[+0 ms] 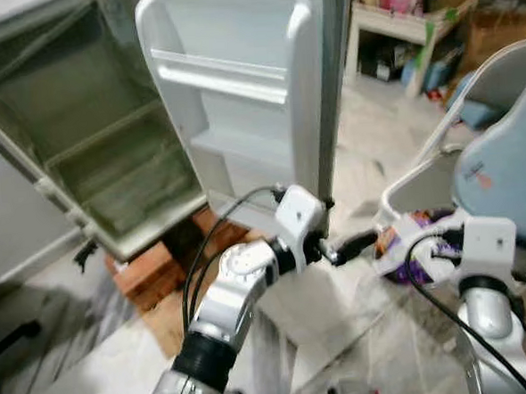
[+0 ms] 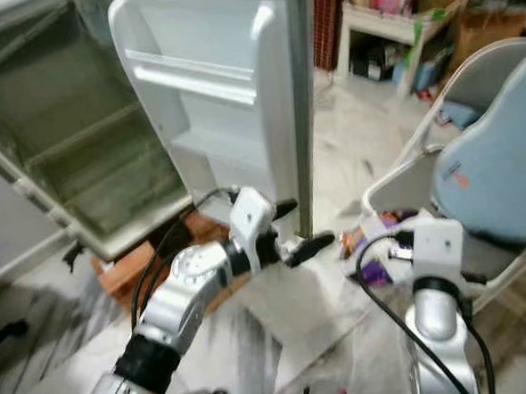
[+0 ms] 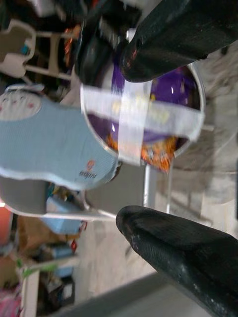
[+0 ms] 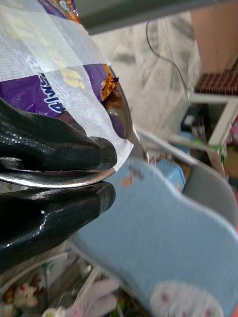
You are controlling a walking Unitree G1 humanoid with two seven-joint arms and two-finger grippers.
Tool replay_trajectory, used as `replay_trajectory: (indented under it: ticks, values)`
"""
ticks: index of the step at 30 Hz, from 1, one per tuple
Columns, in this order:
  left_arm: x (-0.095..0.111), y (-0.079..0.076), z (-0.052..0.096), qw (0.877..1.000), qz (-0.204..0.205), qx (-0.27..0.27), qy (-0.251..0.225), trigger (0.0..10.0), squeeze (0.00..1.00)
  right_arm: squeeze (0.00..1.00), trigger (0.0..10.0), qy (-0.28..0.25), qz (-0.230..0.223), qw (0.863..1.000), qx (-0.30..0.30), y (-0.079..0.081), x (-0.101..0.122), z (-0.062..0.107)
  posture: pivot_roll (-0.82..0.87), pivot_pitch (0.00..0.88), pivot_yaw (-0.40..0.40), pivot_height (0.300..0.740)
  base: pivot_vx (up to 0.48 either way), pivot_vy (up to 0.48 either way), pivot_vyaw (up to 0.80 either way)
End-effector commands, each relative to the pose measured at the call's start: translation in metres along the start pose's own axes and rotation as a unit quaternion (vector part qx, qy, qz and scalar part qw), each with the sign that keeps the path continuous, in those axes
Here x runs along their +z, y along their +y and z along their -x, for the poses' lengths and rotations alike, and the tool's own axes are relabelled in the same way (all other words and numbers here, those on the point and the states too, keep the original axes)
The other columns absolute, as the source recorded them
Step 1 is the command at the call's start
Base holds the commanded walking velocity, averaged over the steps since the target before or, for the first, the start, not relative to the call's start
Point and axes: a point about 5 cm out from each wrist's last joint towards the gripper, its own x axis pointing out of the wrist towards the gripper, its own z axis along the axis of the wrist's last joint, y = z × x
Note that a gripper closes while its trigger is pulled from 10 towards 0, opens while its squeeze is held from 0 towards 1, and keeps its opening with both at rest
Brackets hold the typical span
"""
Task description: Restocking fridge
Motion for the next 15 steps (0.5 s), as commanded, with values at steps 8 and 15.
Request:
replay_trajectory:
  ticks: [8,15]
  values:
    - [-0.008,0.065,0.056,0.959,-0.008,0.284,-0.018,10.0,0.00,0.00,10.0,-0.018,-0.028,0.999,0.035,0.012,0.008,0.000,-0.10,0.115,0.076,0.740,0.000,0.000,0.00]
    - [-0.012,0.084,0.097,0.919,-0.012,0.394,-0.031,10.0,0.00,0.00,10.0,-0.023,-0.038,0.998,0.050,0.017,0.011,-0.002,-0.09,0.113,0.065,0.740,0.000,0.000,0.00]
